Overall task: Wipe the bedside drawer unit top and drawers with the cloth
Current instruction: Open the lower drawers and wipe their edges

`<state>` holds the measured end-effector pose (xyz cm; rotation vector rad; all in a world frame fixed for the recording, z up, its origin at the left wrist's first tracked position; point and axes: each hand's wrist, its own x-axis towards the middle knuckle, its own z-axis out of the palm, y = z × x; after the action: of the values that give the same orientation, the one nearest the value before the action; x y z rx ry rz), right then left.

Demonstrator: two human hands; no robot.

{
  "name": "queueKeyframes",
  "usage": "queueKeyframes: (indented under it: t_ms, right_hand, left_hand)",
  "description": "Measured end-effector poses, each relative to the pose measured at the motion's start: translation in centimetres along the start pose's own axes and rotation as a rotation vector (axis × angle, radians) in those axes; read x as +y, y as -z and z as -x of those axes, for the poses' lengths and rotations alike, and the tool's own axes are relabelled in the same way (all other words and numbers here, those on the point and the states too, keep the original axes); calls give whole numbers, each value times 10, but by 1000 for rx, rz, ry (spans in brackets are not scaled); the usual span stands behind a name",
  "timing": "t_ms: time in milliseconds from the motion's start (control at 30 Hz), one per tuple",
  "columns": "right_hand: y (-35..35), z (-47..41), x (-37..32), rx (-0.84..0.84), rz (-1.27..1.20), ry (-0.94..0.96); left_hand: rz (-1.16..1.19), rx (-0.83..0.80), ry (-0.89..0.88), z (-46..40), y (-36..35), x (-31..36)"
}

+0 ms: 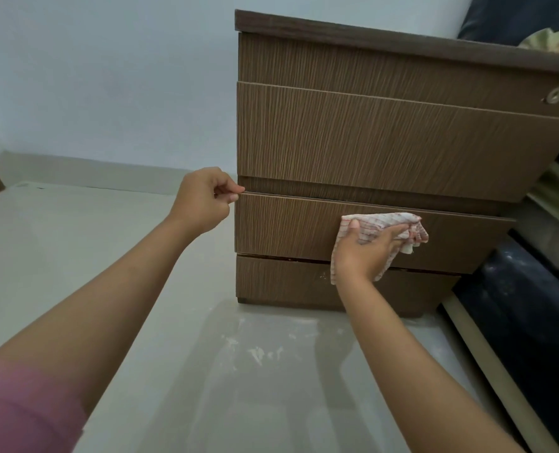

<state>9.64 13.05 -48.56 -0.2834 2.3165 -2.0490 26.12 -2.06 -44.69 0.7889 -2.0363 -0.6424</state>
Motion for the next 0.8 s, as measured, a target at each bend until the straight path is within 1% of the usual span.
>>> queueKeyframes:
  t_ms: [100, 300, 467, 500, 567, 633, 700, 800]
  right_hand:
    - [4, -9, -3, -9, 9, -14]
    - [4, -19, -3, -37, -5, -41]
    - [2, -18, -2, -33, -30, -53]
    - [1, -18, -1, -34, -38, -51]
    - [1, -18, -1, -34, -41, -47]
    - [0, -19, -1, -30, -40, -47]
    - [-2, -19, -1, -27, -45, -53]
    - [-4, -19, 1, -22, -68, -76]
  left_hand:
    - [-4, 59, -11, -1, -8, -2]
    - [-26, 124, -9, -3, -17, -6]
    - [-58, 181, -91, 14, -23, -11]
    - [-42, 188, -52, 21, -27, -14]
    - [-5, 176, 91, 38, -36, -24]
    - [-33, 90, 202, 55, -47, -39]
    - [-96, -24, 251, 67, -57, -54]
    - [-105, -88, 309, 74, -64, -70]
